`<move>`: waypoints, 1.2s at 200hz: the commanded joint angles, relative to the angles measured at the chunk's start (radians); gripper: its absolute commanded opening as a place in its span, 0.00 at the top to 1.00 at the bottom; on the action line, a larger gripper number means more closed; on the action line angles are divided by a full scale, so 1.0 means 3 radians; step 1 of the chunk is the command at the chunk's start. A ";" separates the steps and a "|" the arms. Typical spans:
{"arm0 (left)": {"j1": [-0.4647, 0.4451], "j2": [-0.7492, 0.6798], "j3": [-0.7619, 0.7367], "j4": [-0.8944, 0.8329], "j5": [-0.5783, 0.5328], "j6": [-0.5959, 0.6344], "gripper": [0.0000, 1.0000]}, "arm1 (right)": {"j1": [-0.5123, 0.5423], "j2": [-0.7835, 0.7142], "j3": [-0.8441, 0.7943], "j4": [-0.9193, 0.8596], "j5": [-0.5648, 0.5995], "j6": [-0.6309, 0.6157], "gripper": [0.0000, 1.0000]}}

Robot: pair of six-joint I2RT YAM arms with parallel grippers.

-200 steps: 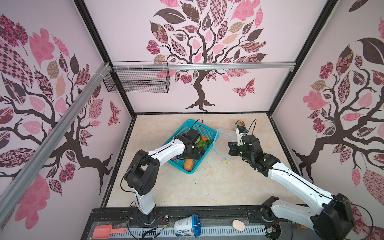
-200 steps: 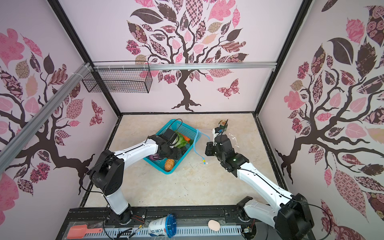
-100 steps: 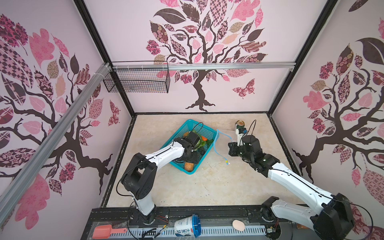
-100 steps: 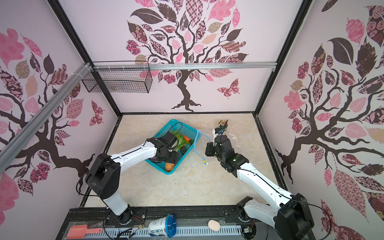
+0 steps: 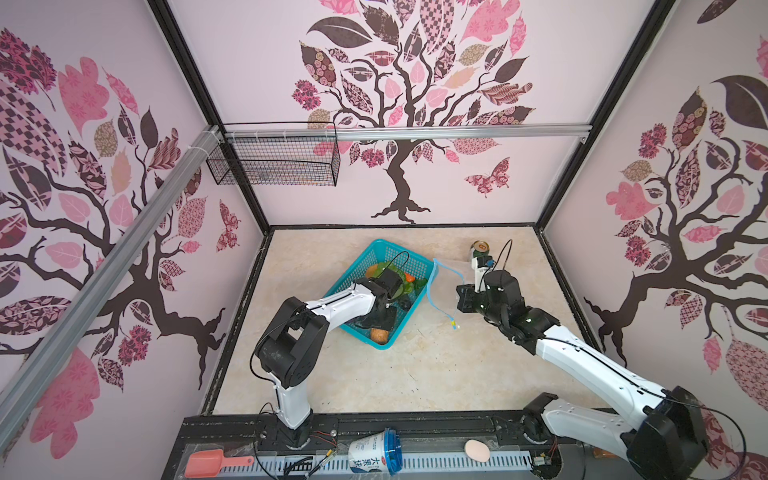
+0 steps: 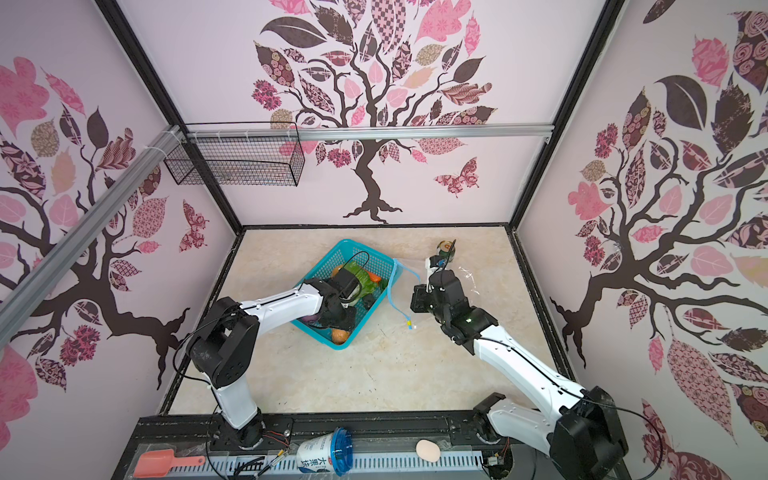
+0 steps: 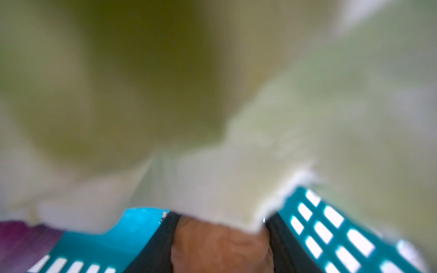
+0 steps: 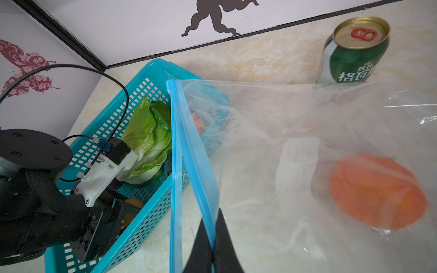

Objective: Place the food in the zip-top bag and seal the zipper
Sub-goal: 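Grasp the brown bread bun with the left gripper and lift it, then carry the bun with the left gripper into the bag and release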

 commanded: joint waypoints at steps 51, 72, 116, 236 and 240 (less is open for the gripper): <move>-0.0002 -0.0317 -0.0023 -0.0195 -0.0138 0.0060 0.64 | -0.0012 -0.0106 -0.0011 -0.0042 0.0064 -0.0035 1.00; 0.0058 -0.0542 -0.0062 -0.0228 -0.0068 0.0065 0.64 | -0.0013 -0.0096 0.0001 -0.0047 0.0064 -0.0030 1.00; 0.0221 -0.1031 -0.0218 -0.0094 0.0060 0.0007 0.64 | -0.0012 -0.0067 0.0055 -0.0050 0.0047 -0.0024 1.00; -0.0060 -0.1427 -0.0285 0.2183 0.0557 -0.0813 0.63 | -0.0011 0.0011 0.0048 0.0080 -0.0476 0.0475 1.00; -0.0096 -0.1412 -0.0282 0.2244 0.0525 -0.0821 0.63 | -0.0012 0.0007 0.0041 0.0080 -0.0477 0.0502 1.00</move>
